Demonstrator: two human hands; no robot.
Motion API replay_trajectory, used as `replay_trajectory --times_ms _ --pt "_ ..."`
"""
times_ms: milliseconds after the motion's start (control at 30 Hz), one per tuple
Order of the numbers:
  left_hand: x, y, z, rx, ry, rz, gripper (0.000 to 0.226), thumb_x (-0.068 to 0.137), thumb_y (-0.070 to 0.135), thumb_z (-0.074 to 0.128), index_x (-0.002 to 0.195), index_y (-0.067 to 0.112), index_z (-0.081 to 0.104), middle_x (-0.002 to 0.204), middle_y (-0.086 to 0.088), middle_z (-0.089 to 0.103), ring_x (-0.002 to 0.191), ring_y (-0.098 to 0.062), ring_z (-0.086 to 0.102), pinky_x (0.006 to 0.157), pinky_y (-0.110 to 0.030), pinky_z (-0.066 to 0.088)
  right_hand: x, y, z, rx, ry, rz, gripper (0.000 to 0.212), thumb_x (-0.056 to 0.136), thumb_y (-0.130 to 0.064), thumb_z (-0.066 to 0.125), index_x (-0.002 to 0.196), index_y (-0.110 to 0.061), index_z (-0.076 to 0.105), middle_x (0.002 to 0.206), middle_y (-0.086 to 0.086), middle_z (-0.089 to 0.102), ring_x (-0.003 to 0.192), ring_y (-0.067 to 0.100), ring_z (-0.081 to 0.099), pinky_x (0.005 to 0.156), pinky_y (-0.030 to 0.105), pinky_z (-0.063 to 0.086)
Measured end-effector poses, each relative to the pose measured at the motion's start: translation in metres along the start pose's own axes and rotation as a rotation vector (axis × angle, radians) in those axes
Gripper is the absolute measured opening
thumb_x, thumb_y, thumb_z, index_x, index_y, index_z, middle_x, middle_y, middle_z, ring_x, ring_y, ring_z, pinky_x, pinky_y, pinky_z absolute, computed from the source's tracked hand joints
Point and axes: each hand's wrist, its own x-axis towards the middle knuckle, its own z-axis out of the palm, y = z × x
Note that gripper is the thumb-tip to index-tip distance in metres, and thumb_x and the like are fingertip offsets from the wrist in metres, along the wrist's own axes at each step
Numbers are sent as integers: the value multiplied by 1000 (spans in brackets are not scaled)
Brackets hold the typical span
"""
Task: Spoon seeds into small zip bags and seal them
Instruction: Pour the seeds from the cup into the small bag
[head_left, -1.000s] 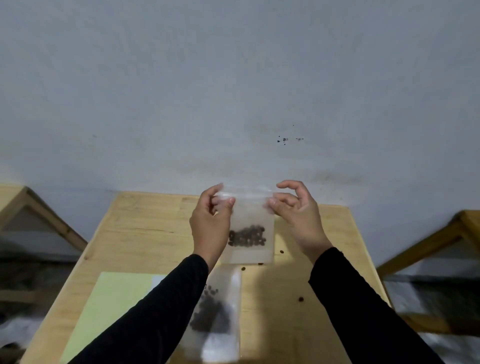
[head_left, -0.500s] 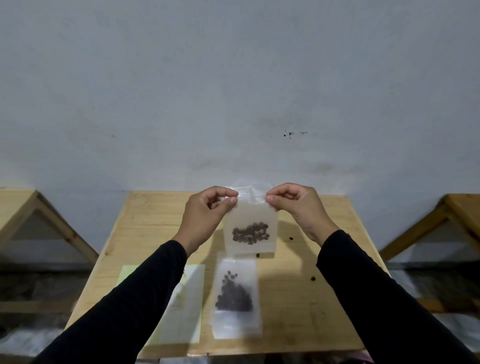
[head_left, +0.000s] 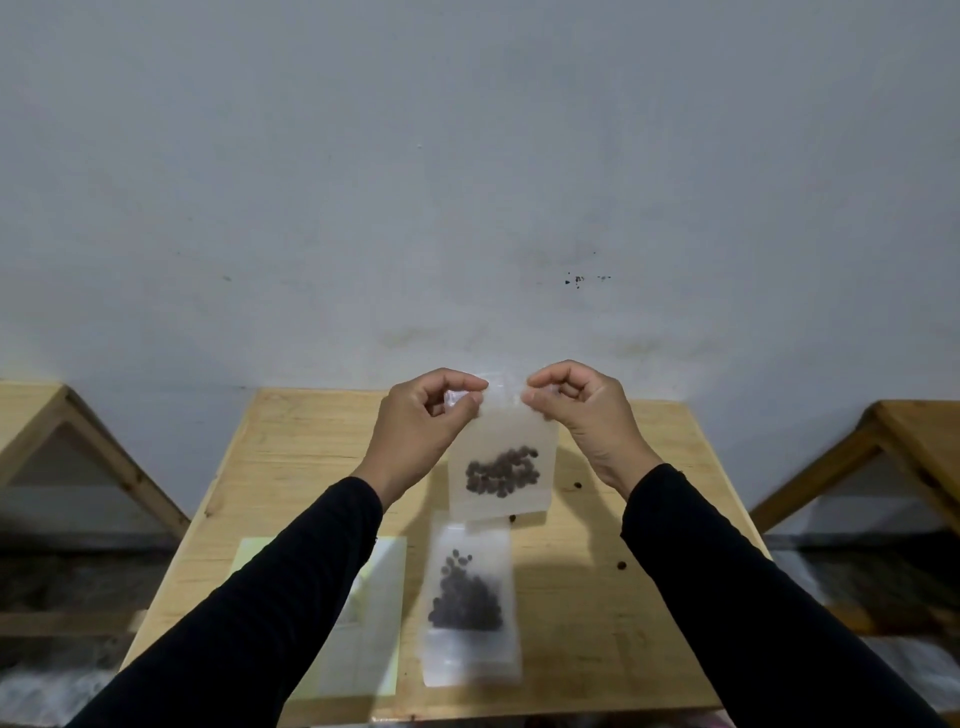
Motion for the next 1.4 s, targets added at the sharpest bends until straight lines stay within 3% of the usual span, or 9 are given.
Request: replay_trajectory --times_ms 167,400,733,867,967,1067,1167,1333,1400 --pt "3 0 6 9 -19 -11 7 82 20 72 81 27 71 82 17 69 68 6 57 71 -15 41 1 -1 6 -94 -12 -38 12 74 -7 77 72 -16 68 57 -19 59 55 -2 47 61 12 43" --pt "8 1 9 3 -79 14 6 85 18 70 83 24 70 80 13 70 72 1 61 70 -17 43 4 0 11 -68 -41 -15 10 73 -13 79 76 -21 73 79 -12 71 77 -2 63 76 21 46" --pt "10 -4 10 -38 69 -27 13 84 10 69 81 23 70 79 15 69 68 7 60 68 -9 44 5 8 14 -35 -60 23 17 78 -10 74 82 -26 73 84 -11 68 72 10 58 74 26 51" --pt "11 -13 8 -84 106 -66 11 83 16 71 82 27 71 83 15 70 76 -2 61 75 -19 49 4 12 15 -62 -29 15 12 78 -9 74 81 -20 74 79 -11 68 73 2 60 70 17 50" --pt "9 -18 7 -94 66 -98 13 83 19 71 90 30 69 91 11 70 87 -11 64 80 -25 51 5 16 18 8 50 72 10 77 -13 76 81 -22 75 82 -6 71 77 6 63 75 21 52" --pt "6 -23 5 -80 13 -115 21 84 12 69 96 29 68 107 5 68 84 -10 68 80 -28 55 6 19 22 59 80 98 12 78 -11 74 83 -21 74 89 -1 72 79 8 66 74 20 51" --pt "4 -28 3 -44 30 -128 22 84 12 69 97 30 69 104 12 69 89 -9 67 84 -32 55 4 24 27 82 74 110 14 80 -8 71 87 -19 73 89 1 72 75 6 65 68 14 50" --pt "-17 -58 5 92 25 -228 22 84 16 70 103 26 68 107 17 64 108 -6 57 90 -22 43 -13 63 32 38 28 276 20 81 -3 69 93 -18 71 97 7 70 83 15 65 80 26 55" --pt "-36 -80 9 142 12 -300 22 85 17 69 106 23 68 108 14 63 110 -6 54 89 -19 41 -28 87 38 -1 40 351 18 81 -2 68 95 -14 71 93 12 70 74 15 64 72 23 55"
